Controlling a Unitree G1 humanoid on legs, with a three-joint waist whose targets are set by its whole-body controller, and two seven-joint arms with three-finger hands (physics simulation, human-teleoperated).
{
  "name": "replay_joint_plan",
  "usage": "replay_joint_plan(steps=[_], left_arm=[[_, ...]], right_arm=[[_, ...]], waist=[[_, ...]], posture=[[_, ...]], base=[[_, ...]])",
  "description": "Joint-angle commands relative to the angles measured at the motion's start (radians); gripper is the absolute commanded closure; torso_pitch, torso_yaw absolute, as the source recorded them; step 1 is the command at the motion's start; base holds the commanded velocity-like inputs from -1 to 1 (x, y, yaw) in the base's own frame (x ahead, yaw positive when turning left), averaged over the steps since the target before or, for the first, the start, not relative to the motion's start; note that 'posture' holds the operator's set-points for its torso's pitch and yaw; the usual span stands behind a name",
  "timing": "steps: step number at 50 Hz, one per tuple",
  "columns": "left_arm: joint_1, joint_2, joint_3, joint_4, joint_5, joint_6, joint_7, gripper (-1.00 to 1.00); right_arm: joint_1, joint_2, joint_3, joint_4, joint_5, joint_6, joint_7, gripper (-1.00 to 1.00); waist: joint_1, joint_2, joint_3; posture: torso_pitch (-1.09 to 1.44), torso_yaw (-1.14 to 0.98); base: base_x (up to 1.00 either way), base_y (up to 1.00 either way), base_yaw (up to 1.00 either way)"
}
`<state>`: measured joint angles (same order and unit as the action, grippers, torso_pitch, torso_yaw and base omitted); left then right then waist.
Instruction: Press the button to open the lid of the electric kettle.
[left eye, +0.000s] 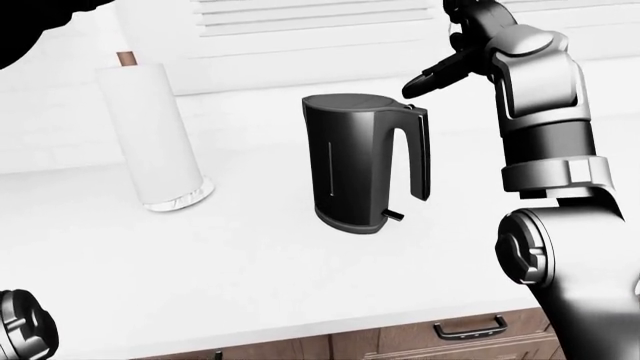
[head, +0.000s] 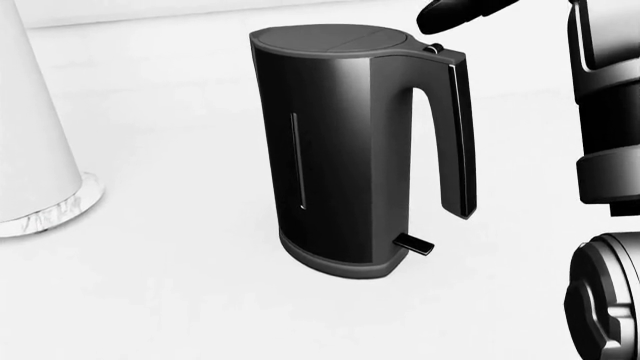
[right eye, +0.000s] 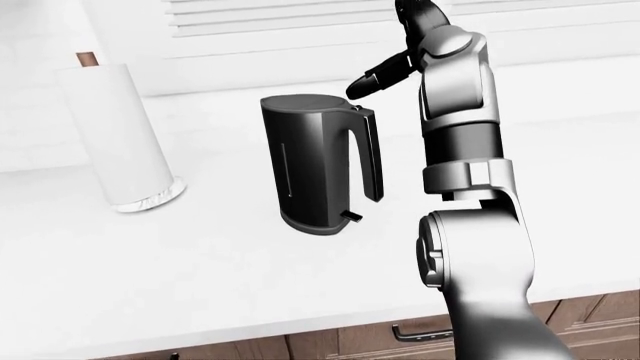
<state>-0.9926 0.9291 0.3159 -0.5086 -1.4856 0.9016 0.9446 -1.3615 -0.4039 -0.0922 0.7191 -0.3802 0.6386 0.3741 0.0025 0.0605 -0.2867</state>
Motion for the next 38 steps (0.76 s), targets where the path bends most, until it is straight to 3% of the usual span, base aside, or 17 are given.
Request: replay_joint_plan(steps=[1, 38], left_arm=[[-0.022, 0.010, 0.013, 0.007, 0.009, -0.016, 0.000, -1.00], [-0.023, 0.001, 0.011, 0.003, 0.018, -0.011, -0.003, -1.00]], right_arm=[[-0.039, -0.007, -0.002, -0.028, -0.002, -0.031, -0.010, -1.00], [-0.029, -0.040, -0.024, -0.019, 0.012, -0.050, -0.054, -1.00]], waist=[[0.000, -0.001, -0.006], [0.006, -0.006, -0.007]], posture=[[-0.50, 0.00], [-0.50, 0.00]], base=[[0.00, 0.00, 0.00], [0.00, 0.00, 0.00]])
